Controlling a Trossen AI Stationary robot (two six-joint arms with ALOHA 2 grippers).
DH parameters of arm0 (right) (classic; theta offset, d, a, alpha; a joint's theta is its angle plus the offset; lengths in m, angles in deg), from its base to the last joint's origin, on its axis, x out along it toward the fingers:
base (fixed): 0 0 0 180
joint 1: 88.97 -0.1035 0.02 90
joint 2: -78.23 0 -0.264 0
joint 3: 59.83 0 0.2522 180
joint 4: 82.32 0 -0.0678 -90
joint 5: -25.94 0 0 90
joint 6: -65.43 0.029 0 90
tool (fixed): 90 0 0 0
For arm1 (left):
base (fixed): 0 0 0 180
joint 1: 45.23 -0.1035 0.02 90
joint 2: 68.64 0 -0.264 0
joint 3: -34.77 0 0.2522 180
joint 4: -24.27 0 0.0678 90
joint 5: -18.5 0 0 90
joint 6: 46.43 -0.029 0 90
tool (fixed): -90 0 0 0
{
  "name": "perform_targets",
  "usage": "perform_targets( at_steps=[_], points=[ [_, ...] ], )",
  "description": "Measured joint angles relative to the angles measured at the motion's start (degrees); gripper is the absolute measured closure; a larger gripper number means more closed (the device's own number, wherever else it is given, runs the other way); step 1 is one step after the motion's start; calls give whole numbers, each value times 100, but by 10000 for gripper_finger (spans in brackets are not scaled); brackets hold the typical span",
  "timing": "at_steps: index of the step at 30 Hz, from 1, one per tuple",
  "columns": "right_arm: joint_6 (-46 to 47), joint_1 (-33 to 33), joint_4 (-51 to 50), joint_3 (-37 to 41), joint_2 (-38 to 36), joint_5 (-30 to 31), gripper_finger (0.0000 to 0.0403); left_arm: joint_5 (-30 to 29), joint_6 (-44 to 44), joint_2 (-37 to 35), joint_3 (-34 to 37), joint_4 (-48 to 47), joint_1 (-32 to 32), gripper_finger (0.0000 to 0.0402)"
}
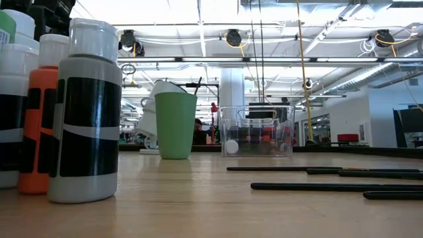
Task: Pick & Place Paint Supplies
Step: Put the gold paintbrush into the green cup
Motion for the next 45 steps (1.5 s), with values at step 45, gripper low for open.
perform_targets(
  at_steps=[45],
  points=[
    [-3342,116,1358,2,-1620,2357,402,266,115,0,-2,650,0,376]
  ],
)
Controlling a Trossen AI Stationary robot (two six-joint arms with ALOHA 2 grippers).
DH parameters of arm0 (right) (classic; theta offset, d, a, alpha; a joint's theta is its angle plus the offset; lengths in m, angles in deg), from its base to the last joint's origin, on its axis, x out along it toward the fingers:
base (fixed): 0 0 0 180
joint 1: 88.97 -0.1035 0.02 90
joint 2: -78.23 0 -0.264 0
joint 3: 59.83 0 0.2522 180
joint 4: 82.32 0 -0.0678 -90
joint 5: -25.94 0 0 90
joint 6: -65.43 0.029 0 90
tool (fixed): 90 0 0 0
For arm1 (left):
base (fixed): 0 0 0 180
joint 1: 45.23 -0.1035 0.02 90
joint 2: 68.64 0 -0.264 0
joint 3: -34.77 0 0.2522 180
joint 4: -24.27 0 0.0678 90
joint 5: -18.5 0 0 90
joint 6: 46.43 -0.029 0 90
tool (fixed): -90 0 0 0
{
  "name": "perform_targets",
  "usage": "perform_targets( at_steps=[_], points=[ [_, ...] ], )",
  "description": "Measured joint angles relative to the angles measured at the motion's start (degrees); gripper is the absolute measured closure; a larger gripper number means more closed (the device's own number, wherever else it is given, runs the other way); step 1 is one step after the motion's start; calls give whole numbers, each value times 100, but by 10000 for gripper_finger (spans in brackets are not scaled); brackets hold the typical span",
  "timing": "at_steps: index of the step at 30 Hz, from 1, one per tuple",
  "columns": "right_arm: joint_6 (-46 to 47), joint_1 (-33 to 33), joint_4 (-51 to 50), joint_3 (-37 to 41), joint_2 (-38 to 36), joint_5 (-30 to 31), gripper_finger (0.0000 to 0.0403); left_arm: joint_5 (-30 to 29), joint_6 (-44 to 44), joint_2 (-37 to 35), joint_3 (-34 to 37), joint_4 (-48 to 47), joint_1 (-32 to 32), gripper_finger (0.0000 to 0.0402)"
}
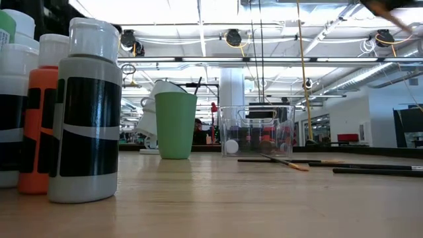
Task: Pick & Place Paint Supplies
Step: Put the gold paintbrush into the green cup
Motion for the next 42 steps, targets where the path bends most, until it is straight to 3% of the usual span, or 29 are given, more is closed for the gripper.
perform_targets(
  at_steps=[3,7,15,20,24,28,31,36,38,42],
  points=[
    [-1172,139,546,84,-12,565,402,188,0,0,0,273,0,376],
    [-2647,527,1648,430,7,686,402,371,92,2,-37,273,0,376],
    [-4784,1218,4939,1721,2,-465,402,1316,467,634,-729,116,166,376],
    [-5202,1395,6390,2500,-4,-655,402,1146,746,1554,-1521,-302,623,376],
    [-5671,1690,7200,2849,-4,-662,403,406,507,2411,-2268,-1030,775,376],
    [-5613,2073,7529,2929,-6,-663,403,-88,-37,3118,-2919,-1092,698,376],
    [-5631,2405,7765,2929,-6,-837,403,-100,-921,3571,-3266,-1160,587,376],
    [-5362,2994,7838,2929,-11,-2011,403,168,-1435,3976,-3772,-1114,399,365],
    [-5258,3142,7714,2929,-12,-2292,403,508,-1434,4056,-3877,-1143,325,345],
    [-5071,3246,7525,2929,-10,-2296,403,931,-1361,4087,-4009,-1334,259,280]
  ],
)
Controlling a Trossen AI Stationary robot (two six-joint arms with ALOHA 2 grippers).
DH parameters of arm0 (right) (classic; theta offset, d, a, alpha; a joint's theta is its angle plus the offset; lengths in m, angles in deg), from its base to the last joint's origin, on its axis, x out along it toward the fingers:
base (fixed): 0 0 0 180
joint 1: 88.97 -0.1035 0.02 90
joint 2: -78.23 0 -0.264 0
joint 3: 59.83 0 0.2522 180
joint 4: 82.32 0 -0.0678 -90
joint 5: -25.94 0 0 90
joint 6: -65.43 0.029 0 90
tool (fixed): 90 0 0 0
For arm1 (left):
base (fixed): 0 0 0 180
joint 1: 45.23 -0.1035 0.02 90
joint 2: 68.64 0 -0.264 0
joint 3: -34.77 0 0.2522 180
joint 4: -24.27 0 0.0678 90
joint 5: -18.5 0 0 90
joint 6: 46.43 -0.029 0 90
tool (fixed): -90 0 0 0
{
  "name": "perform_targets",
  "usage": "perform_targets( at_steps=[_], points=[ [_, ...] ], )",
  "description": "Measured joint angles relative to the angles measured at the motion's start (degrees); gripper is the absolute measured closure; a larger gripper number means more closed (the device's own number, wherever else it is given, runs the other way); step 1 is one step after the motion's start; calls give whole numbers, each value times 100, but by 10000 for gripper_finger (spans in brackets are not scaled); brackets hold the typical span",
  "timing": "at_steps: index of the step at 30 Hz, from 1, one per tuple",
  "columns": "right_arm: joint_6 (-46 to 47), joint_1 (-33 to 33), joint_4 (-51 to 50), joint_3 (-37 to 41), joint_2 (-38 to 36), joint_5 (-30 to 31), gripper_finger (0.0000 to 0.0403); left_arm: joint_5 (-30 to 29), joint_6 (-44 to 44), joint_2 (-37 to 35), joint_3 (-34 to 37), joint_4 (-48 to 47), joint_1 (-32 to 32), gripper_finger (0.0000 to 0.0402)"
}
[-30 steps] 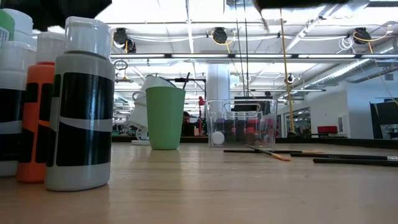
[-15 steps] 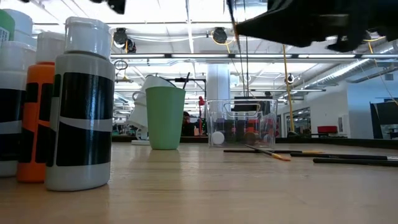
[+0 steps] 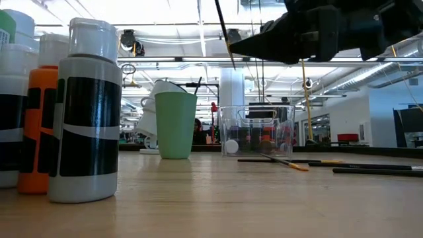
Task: Pick & Place Paint Supplies
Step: Put the gold paintbrush into the green cup
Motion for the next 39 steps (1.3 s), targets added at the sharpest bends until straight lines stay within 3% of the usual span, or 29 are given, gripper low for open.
perform_targets(
  at_steps=[6,12,21,30,39],
  points=[
    [-152,-11,109,0,0,-10,403,591,406,1,-30,-228,-36,177],
    [-251,18,116,0,0,-17,403,1059,704,66,-33,126,-23,147],
    [-231,23,116,0,0,-3,403,1187,786,503,-34,885,-57,181],
    [-251,24,116,0,2,-1,403,1110,807,523,-35,987,-121,210],
    [-241,24,116,0,2,1,403,1066,1116,523,-35,980,-234,289]
  ],
)
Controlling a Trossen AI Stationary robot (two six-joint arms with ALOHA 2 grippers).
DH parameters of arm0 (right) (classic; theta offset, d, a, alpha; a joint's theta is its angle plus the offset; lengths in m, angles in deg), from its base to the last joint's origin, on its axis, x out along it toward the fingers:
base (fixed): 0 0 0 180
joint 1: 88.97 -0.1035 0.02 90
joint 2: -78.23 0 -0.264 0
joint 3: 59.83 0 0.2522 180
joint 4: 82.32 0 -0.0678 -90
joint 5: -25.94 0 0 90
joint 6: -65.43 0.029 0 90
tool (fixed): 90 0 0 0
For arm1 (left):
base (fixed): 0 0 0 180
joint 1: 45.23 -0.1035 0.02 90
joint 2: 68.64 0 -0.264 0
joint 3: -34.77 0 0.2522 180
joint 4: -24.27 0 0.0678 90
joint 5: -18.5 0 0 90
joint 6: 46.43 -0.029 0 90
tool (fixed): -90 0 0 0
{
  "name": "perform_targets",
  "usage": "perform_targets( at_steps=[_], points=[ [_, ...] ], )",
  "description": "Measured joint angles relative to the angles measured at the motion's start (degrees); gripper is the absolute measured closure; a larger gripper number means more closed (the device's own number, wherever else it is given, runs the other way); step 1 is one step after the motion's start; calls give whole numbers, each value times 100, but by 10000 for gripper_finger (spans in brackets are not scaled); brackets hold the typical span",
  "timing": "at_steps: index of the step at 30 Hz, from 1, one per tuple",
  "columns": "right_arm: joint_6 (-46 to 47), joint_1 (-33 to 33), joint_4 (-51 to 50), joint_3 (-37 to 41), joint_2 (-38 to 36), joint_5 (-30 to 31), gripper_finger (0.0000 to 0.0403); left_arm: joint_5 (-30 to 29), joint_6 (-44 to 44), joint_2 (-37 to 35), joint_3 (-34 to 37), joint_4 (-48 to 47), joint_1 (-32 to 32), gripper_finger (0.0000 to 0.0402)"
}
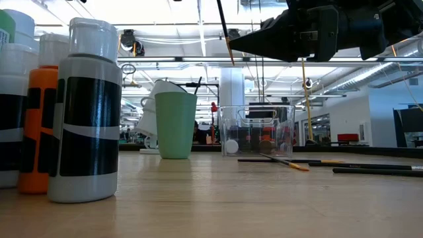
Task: Pick & Place Paint Supplies
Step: Put the gold paintbrush into the green cup
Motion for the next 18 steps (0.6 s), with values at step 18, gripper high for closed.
perform_targets(
  at_steps=[18],
  points=[
    [88,2,-132,0,2,117,403,70,-221,-2,4,-260,-90,400]
  ],
)
